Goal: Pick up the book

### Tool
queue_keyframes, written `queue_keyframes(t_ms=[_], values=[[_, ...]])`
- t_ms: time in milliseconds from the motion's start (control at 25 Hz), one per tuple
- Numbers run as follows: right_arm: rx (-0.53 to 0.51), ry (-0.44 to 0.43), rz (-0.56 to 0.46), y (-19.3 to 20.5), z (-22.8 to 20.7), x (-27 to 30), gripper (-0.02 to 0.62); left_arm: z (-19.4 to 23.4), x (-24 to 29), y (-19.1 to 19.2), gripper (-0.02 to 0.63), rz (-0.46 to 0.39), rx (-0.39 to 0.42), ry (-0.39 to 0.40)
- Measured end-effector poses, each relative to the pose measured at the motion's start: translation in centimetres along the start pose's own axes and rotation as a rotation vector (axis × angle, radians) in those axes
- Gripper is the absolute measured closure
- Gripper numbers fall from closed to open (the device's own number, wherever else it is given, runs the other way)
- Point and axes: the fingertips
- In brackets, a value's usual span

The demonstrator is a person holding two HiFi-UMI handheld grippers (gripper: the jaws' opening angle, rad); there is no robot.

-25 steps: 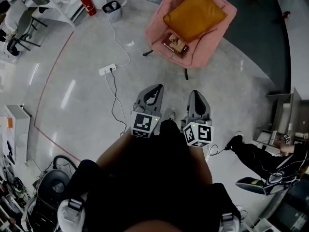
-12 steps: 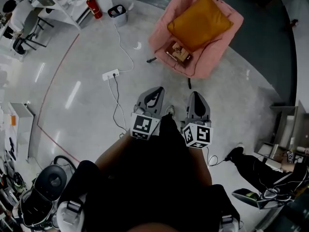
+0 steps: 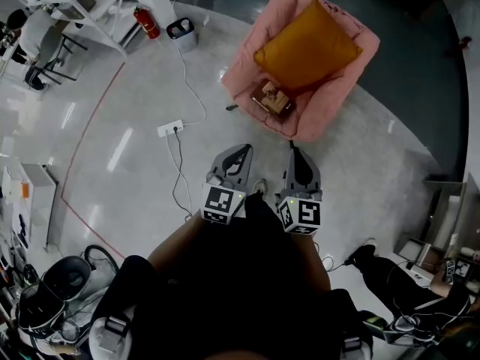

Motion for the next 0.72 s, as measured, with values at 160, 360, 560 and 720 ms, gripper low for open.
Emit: queue_keyframes(t_ms=[160, 360, 560, 720], values=[[0.019, -0.024, 0.014, 0.1, -3.1, 0.8, 0.593, -1.2, 2.7, -0.4, 0.598, 0.01, -0.009, -0.019], [0.025, -0.055, 0.014, -0.4, -5.9, 1.3, 0.593, -2.2, 4.8, -0.8, 0.598, 0.027, -0.026, -0.053], [0.018, -0.077, 0.003, -1.2, -8.1, 2.4, 0.594, -2.8, 6.4, -1.1, 0.598, 0.042, -0.015, -0.072], [0.028, -0.068, 0.006, -1.1, -9.2, 2.9, 0.594, -2.8, 7.3, -0.6, 0.598, 0.056, -0.015, -0.067]])
Point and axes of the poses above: the fingertips, and each gripper's own axes: x forward along the fingers, z to its left, y out of its underside, and after that the axes turned 11 degrees about -y, right-handed
